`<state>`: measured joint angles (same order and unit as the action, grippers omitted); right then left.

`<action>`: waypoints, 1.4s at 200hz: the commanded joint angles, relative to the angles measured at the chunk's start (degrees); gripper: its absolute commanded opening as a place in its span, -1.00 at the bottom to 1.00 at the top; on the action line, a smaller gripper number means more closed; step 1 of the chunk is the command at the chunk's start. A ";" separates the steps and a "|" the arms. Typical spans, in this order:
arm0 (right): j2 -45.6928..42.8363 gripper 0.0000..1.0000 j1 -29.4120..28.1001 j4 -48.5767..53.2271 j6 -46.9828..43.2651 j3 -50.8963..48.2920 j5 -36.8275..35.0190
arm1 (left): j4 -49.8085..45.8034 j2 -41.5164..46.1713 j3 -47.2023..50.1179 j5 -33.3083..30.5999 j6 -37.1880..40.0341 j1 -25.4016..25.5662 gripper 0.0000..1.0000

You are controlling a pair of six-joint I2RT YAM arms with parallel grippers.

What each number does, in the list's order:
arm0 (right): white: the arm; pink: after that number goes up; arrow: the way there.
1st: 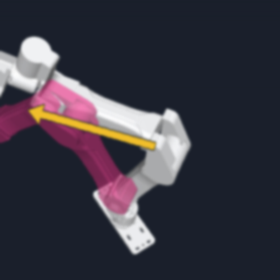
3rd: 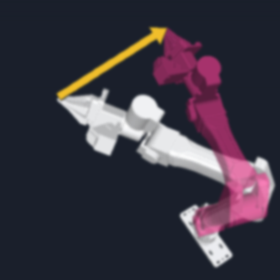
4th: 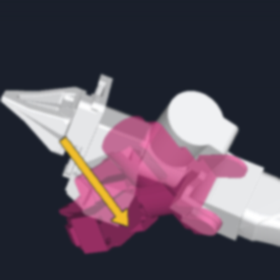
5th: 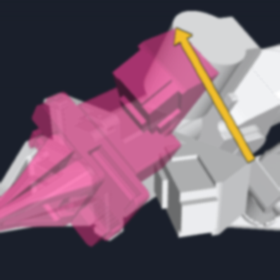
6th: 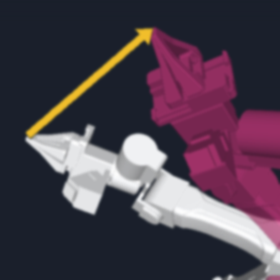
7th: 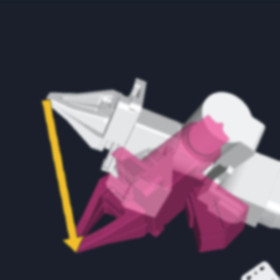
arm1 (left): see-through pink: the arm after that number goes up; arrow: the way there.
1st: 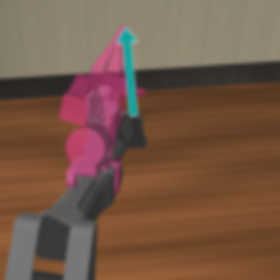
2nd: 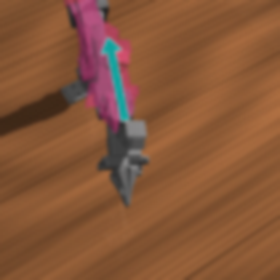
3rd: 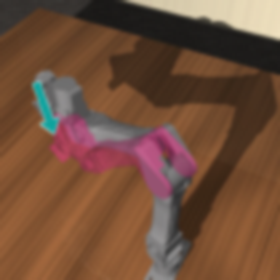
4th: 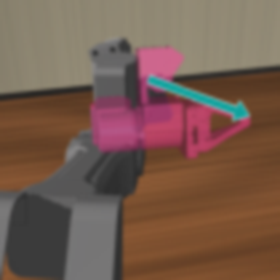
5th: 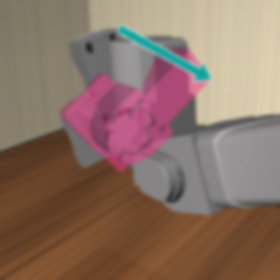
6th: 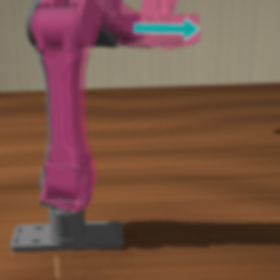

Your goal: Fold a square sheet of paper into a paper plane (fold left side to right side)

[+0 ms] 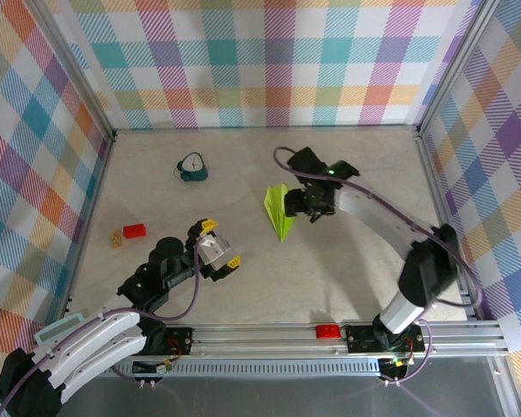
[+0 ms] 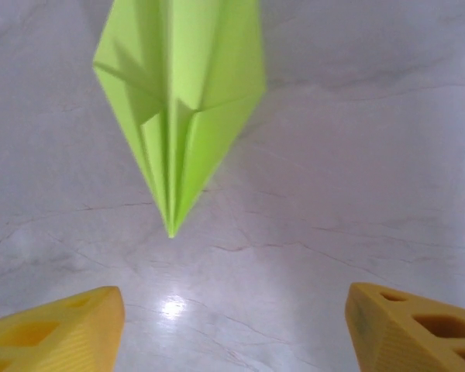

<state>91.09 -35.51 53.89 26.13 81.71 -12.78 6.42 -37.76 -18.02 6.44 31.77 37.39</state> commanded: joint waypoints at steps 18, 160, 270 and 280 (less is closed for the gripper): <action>-12.43 0.93 7.67 -9.69 -4.66 -14.84 -1.74 | 1.56 0.44 0.55 0.22 0.33 -0.38 0.99; -21.42 0.97 28.96 -71.34 -20.26 -56.31 -5.07 | 1.26 -1.17 0.70 -0.61 0.66 -0.38 0.99; -4.54 0.97 32.79 -103.42 -24.58 -59.76 4.57 | 1.43 -0.56 0.79 -1.38 1.75 -0.38 0.99; -2.96 0.98 32.79 -104.75 -25.07 -59.52 5.48 | 1.47 -0.56 0.79 -1.30 1.64 -0.38 0.99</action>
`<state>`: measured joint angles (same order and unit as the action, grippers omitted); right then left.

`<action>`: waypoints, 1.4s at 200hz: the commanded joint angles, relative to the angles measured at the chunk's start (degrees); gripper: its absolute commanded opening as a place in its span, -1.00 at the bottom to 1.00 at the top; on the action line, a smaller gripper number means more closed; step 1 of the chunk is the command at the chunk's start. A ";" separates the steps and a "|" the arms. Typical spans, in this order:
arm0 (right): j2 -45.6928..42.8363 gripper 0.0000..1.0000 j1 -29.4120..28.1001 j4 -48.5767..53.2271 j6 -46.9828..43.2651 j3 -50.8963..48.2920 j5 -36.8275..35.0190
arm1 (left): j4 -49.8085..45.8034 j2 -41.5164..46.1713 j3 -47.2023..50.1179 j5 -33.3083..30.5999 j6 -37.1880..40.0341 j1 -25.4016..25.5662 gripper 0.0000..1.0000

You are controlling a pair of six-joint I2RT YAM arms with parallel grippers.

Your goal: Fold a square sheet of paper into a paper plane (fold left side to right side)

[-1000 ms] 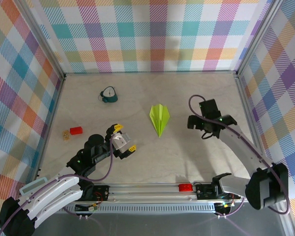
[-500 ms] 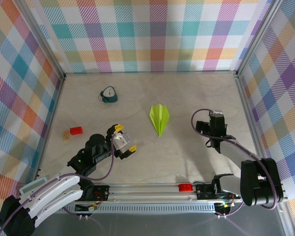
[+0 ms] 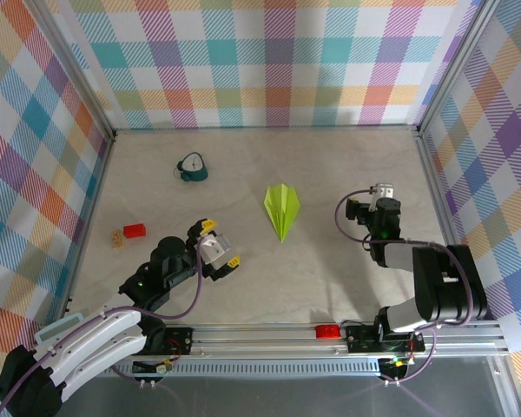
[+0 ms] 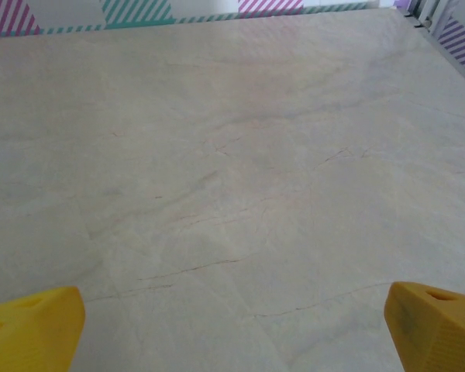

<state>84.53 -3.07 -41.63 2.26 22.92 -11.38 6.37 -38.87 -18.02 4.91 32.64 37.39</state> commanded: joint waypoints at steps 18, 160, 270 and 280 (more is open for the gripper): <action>3.50 0.97 0.56 -8.15 -0.99 -0.42 4.69 | 1.55 0.42 0.75 0.37 0.73 -0.38 0.99; 3.62 0.97 1.25 -7.59 -0.44 -0.06 5.18 | -4.15 -6.91 -12.29 -18.25 -25.29 -4.93 0.99; 3.62 0.97 1.29 -7.59 -0.40 -0.07 5.20 | 2.43 -11.63 -1.32 -35.51 -30.98 -15.33 0.99; 3.62 0.97 1.27 -7.59 -0.46 -0.04 5.21 | 4.92 -12.29 -0.16 -34.87 -30.69 -16.78 0.99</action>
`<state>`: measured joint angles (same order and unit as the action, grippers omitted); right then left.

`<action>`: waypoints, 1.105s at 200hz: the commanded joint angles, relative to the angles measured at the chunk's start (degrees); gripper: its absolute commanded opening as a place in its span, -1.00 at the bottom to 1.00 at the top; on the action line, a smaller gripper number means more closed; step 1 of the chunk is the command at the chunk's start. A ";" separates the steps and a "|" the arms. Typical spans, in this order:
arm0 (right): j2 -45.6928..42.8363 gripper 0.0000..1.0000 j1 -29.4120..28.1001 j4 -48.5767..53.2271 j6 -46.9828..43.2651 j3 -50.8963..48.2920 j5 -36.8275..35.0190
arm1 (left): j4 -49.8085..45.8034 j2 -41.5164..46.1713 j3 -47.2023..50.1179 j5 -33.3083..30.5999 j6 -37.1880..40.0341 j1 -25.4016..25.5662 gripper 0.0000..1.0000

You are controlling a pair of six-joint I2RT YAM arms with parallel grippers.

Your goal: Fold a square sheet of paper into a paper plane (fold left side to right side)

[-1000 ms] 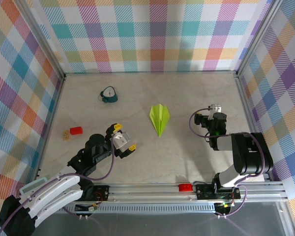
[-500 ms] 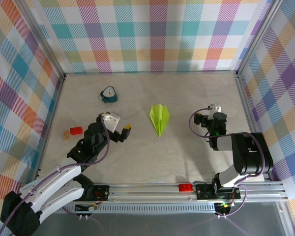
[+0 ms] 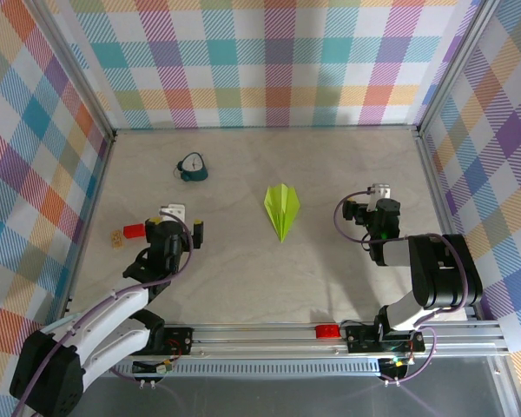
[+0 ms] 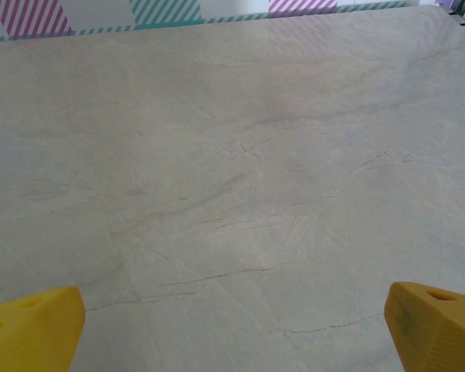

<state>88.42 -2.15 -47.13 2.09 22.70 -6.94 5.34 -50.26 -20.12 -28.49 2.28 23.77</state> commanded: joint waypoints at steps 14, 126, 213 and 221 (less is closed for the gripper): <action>-0.27 0.98 0.34 -2.08 -0.24 0.15 0.79 | 10.03 -2.02 3.72 -0.10 0.80 -4.82 0.99; -0.27 0.98 0.39 -1.98 -0.20 0.22 0.78 | 53.44 -27.22 7.90 15.88 6.97 -10.32 0.99; -0.31 0.98 0.32 -2.08 -0.24 0.15 0.78 | 72.27 -42.27 10.32 16.49 8.10 -11.19 0.99; -0.32 0.97 0.33 -2.08 -0.26 0.15 0.79 | 72.55 -43.35 9.75 16.53 7.73 -11.62 0.99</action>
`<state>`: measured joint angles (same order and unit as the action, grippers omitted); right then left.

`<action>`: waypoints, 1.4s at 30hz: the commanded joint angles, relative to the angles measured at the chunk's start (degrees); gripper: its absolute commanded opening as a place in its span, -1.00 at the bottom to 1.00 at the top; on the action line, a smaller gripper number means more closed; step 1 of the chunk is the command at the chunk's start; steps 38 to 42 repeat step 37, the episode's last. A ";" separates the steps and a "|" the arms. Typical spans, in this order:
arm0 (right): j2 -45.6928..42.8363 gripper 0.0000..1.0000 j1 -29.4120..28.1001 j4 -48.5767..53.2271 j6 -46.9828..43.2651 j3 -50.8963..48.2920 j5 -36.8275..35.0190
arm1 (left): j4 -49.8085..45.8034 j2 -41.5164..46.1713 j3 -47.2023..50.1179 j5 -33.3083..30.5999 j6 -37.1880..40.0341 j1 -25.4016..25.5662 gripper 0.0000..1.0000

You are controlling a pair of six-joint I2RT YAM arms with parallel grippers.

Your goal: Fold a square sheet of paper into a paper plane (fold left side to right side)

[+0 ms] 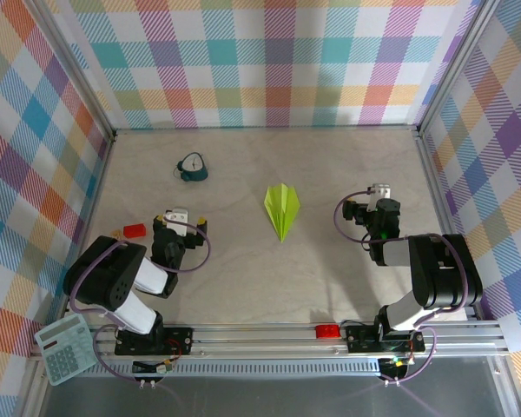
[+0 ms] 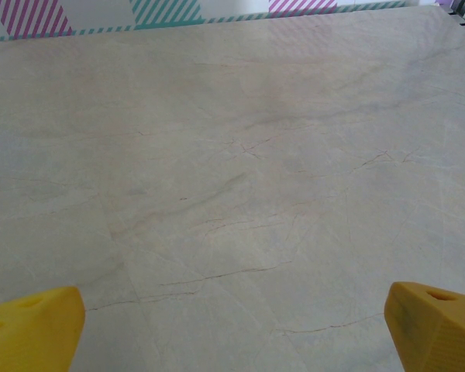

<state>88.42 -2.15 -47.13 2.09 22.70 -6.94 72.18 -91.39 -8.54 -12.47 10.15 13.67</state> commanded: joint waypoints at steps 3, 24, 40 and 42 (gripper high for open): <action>-0.27 0.97 0.35 -2.08 -0.33 0.15 0.81 | 3.74 -1.69 -2.77 -0.37 -1.03 -2.11 0.99; -0.27 0.97 0.36 -2.08 -0.35 0.15 0.78 | -19.01 0.43 -13.44 -5.28 -9.79 -7.34 0.99; -0.27 0.97 0.34 -2.00 -0.33 0.24 0.81 | -19.01 0.48 -13.44 -5.29 -9.72 -7.31 0.99; -0.27 0.97 0.34 -2.00 -0.33 0.24 0.81 | -19.01 0.48 -13.44 -5.29 -9.72 -7.31 0.99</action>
